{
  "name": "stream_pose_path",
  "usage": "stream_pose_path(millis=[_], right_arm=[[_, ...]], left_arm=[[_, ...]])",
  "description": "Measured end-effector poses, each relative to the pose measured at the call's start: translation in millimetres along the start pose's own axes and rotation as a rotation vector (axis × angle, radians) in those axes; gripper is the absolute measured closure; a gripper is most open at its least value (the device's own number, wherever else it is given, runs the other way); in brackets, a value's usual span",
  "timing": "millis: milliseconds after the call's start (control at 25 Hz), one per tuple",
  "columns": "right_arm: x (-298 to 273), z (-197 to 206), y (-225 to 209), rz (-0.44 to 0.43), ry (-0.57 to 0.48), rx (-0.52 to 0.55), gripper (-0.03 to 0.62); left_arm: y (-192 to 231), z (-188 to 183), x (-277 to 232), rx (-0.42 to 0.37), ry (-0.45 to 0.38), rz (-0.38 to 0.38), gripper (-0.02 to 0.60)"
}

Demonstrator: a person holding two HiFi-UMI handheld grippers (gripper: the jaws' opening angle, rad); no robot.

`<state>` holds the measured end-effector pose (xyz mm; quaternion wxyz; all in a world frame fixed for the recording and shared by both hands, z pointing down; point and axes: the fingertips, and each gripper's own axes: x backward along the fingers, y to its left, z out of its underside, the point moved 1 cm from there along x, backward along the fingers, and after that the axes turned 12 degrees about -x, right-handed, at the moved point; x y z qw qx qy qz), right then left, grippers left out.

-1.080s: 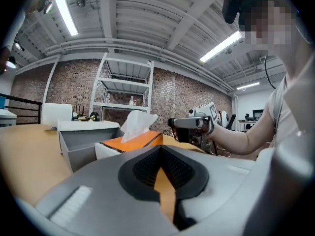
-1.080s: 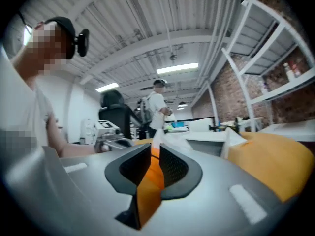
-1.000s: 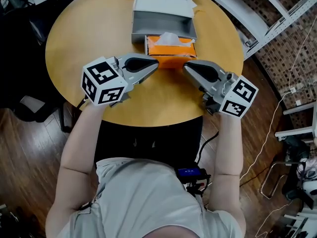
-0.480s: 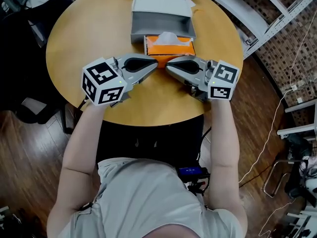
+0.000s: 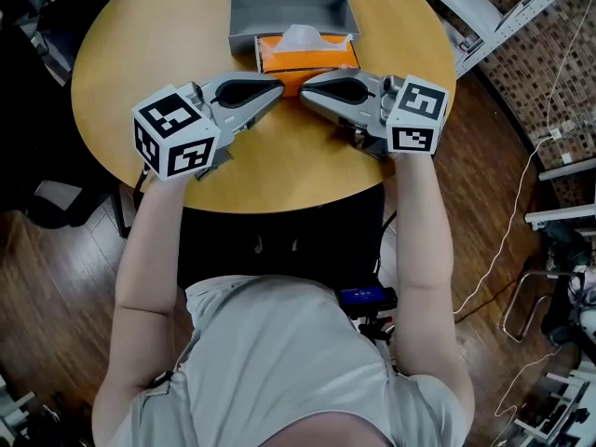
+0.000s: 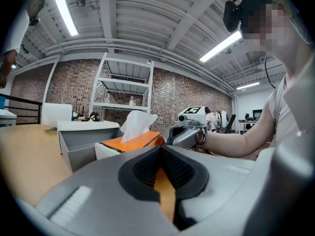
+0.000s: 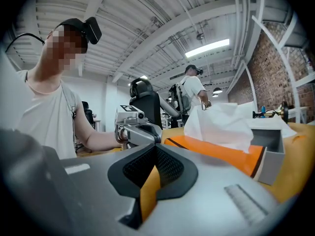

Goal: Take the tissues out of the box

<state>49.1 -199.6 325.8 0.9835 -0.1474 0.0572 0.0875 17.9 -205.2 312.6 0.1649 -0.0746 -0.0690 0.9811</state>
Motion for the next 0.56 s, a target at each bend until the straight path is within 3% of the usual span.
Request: stream_pose_path(millis=[560], right_arm=[[-0.1, 4.6, 0.7, 0.002, -0.002, -0.008, 0.594]], left_arm=[[-2.2, 4.1, -0.9, 0.007, 0.002, 0.003, 0.581]])
